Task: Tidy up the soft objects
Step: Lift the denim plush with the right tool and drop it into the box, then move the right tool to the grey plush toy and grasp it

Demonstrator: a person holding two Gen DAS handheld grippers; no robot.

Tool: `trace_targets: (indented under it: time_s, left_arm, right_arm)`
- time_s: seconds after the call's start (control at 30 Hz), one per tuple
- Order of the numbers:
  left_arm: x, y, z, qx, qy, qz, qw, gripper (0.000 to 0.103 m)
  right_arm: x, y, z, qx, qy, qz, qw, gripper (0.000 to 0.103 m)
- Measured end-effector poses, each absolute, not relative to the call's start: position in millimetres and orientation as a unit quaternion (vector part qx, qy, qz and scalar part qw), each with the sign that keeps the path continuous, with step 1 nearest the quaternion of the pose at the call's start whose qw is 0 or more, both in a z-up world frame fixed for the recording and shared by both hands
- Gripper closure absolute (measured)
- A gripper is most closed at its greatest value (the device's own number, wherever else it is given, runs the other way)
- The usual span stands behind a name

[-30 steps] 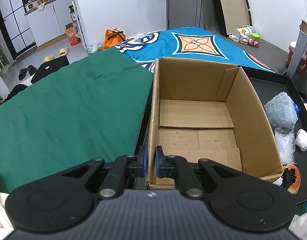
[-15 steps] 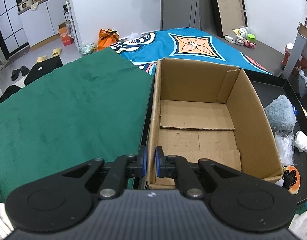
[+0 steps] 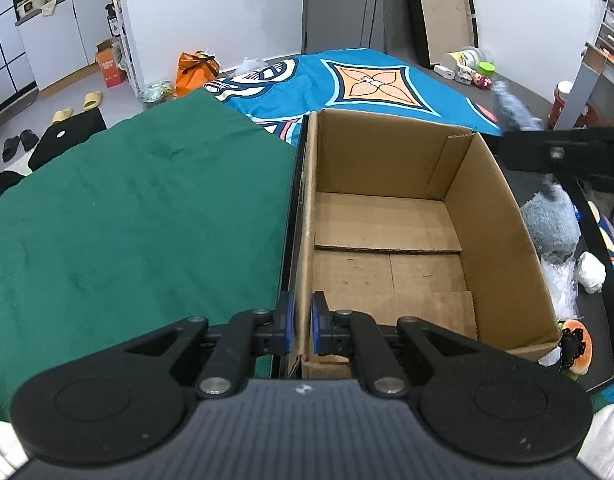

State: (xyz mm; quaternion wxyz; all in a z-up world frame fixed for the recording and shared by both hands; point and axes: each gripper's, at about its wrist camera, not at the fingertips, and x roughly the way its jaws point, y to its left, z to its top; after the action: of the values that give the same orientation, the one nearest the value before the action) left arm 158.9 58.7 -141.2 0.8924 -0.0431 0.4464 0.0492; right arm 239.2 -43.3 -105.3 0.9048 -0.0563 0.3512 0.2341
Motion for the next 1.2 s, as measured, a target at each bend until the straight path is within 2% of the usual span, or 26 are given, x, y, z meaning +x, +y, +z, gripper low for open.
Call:
trace_targets:
  time_s: [0.23,0.27,0.37,0.4,0.63,0.73,0.83,0.97,1.07,1.1,1.2]
  left_arm:
    - [159.7,66.9,-143.4,-0.071,0.444,0.046,0.892,0.094]
    - [159.6,68.3,-143.1,-0.076,0.444,0.047,0.892,0.094]
    - [158.6,69.6,-142.3,-0.082,0.44,0.05,0.893,0.093]
    - [158.3,69.4,-142.5,-0.083,0.439,0.051,0.893,0.093]
    - [157.2,65.3,-142.1,-0.083,0.437,0.059,0.893,0.092]
    - [156.6,62.1,-138.5,-0.079,0.436,0.062,0.895,0.09]
    - [156.6,58.3,-135.4,-0.072,0.434,0.067,0.896,0.081]
    - [157.7,50.9,-130.8,-0.06,0.426,0.076,0.899,0.063]
    - [158.8,43.9,-128.0,-0.05,0.422,0.081,0.901,0.053]
    - [159.4,41.8,-127.3,-0.046,0.421,0.081,0.902,0.051]
    - [161.5,36.2,-126.5,-0.033,0.422,0.084,0.902,0.036]
  right_arm:
    - [237.7,-24.0,-107.8,-0.054,0.34,0.257,0.903,0.072]
    - [236.6,-22.4,-108.0,-0.053,0.338,0.26,0.903,0.069]
    - [234.8,-20.0,-109.7,-0.048,0.34,0.267,0.9,0.05]
    - [233.6,-20.9,-110.1,-0.044,0.341,0.267,0.9,0.048]
    - [227.8,-32.4,-112.3,-0.036,0.359,0.249,0.899,0.046]
    - [225.4,-37.5,-111.4,-0.036,0.361,0.244,0.899,0.041]
    - [223.2,-45.7,-109.2,-0.031,0.359,0.235,0.903,0.036]
    - [224.3,-60.8,-108.5,-0.015,0.356,0.22,0.908,0.035]
    - [225.5,-73.4,-109.3,-0.007,0.354,0.213,0.911,0.034]
    - [225.4,-76.3,-109.6,-0.008,0.352,0.213,0.912,0.031]
    - [225.6,-84.7,-111.4,-0.009,0.344,0.202,0.917,0.026]
